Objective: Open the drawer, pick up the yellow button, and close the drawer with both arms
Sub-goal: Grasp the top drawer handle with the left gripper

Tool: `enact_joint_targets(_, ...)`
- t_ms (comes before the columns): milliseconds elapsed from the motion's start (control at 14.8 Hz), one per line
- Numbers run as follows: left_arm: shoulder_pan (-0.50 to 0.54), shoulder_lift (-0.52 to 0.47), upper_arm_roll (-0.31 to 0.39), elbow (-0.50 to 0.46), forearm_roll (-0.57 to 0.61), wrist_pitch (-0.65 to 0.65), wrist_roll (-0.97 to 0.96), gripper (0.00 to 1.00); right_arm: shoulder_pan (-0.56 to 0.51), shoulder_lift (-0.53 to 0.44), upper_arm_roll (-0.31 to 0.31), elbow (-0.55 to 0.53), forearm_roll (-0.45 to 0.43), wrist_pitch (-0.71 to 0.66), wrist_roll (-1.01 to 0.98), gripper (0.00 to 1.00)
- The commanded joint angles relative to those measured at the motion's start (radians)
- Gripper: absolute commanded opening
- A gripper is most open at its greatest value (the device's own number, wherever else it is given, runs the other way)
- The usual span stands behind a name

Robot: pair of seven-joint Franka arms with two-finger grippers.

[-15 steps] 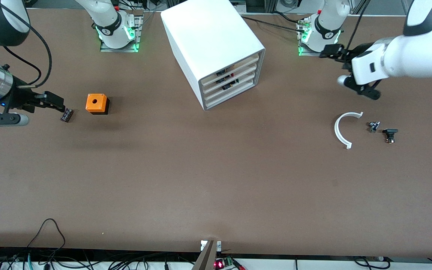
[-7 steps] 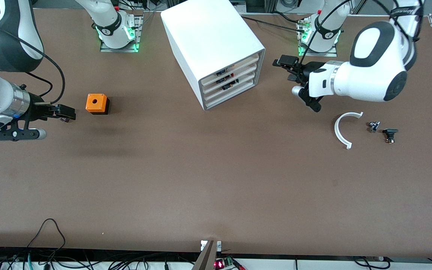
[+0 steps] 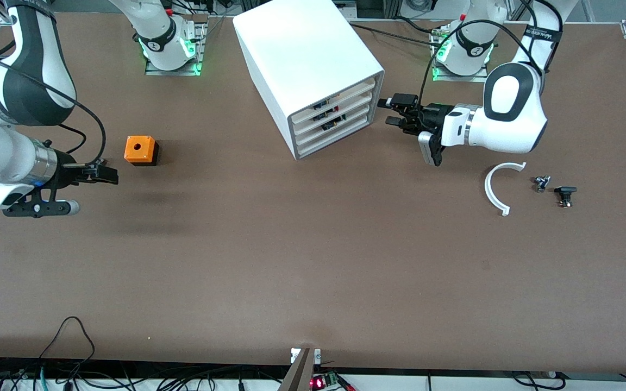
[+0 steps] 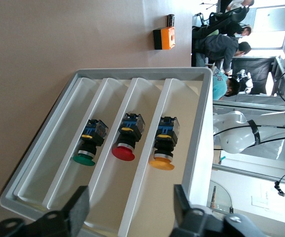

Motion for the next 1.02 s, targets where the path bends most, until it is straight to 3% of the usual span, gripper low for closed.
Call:
enact_joint_targets(0, 0.004, -0.024, -0.016, -0.056, -0.077, 0.013, 0.040, 0.59, 0.007, 0.037, 0.010, 0.021, -0.001, 0.002, 0.013, 0.99)
enact_joint_targets(407, 0.003, 0.019, -0.061, -0.113, -0.168, 0.056, 0.152, 0.60, 0.066, 0.058, 0.010, 0.023, -0.001, 0.033, 0.177, 0.99)
enact_joint_targets(610, 0.003, 0.045, -0.111, -0.157, -0.278, 0.072, 0.232, 0.61, 0.108, 0.058, 0.010, 0.026, -0.001, 0.033, 0.347, 0.99)
enact_joint_targets(746, 0.006, 0.045, -0.159, -0.170, -0.302, 0.112, 0.234, 0.61, 0.137, 0.058, 0.010, 0.026, -0.003, 0.033, 0.416, 0.99)
enact_joint_targets(949, 0.004, 0.045, -0.171, -0.180, -0.325, 0.117, 0.235, 0.60, 0.181, 0.077, 0.008, 0.058, -0.003, 0.033, 0.554, 0.99)
